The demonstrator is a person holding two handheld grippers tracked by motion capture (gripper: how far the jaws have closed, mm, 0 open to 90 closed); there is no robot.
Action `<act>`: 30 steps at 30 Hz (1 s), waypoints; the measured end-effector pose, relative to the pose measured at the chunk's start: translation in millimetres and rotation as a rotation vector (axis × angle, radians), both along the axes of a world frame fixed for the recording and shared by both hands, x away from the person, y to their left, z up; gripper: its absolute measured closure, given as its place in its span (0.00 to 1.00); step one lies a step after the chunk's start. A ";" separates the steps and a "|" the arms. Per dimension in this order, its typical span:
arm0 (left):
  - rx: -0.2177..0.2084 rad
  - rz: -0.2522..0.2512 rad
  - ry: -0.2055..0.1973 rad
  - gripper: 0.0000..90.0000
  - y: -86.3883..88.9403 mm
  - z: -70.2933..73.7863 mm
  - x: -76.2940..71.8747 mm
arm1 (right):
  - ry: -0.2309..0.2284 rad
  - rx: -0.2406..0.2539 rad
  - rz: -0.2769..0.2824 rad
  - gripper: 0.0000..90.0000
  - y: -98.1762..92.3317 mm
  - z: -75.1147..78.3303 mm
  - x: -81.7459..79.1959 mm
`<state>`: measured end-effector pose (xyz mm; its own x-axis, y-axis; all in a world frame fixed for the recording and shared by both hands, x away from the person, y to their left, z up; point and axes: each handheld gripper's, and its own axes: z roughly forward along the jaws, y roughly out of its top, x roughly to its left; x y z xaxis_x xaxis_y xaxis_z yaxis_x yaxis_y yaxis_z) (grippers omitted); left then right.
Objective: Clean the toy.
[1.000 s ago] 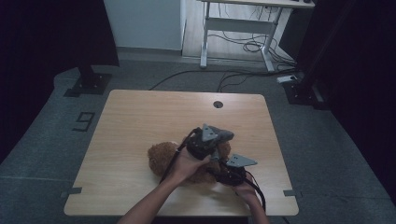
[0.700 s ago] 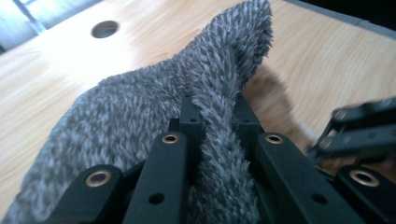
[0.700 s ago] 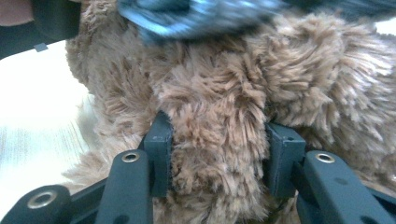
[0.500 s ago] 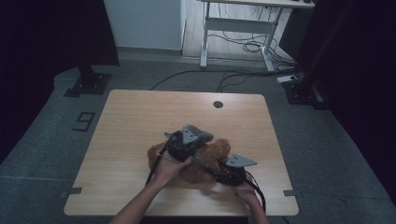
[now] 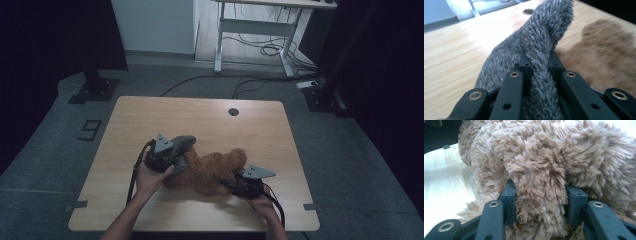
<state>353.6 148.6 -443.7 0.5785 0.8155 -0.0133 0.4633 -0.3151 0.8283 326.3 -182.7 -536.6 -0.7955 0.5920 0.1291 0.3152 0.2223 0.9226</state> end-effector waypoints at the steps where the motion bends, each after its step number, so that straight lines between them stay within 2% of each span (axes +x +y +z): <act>1: -0.011 0.004 0.015 0.87 4.8 -1.7 2.3 | 0.000 0.000 0.000 0.59 -0.1 0.0 0.0; 3: -0.012 0.017 0.028 0.87 11.2 -1.0 6.0 | 0.001 0.003 0.001 0.59 0.1 -0.3 0.2; 6: -0.012 0.023 0.022 0.87 12.1 5.0 9.9 | 0.003 0.008 -0.001 0.59 -0.2 -0.5 0.6; 10: -0.001 -0.008 0.030 0.87 -2.6 10.0 14.1 | 0.004 0.012 -0.004 0.59 -0.4 -1.0 0.9; 15: 0.027 -0.057 0.048 0.87 -26.5 1.1 13.9 | 0.001 0.008 -0.004 0.58 -0.5 -0.8 0.4; 17: 0.030 -0.057 0.058 0.87 -30.2 -5.0 13.7 | 0.001 0.007 -0.004 0.58 -0.5 -0.6 0.2; 21: 0.021 -0.058 0.055 0.88 -26.4 -13.0 9.2 | 0.001 0.010 0.002 0.53 -0.6 1.3 -0.4; 26: 0.015 -0.059 0.014 0.88 -24.4 -20.8 -7.2 | -0.005 -0.023 0.018 0.42 -3.9 16.1 -4.8; 30: -0.005 -0.057 -0.008 0.89 -21.2 -25.7 -15.8 | -0.038 0.005 -0.021 0.38 -13.5 35.6 -9.8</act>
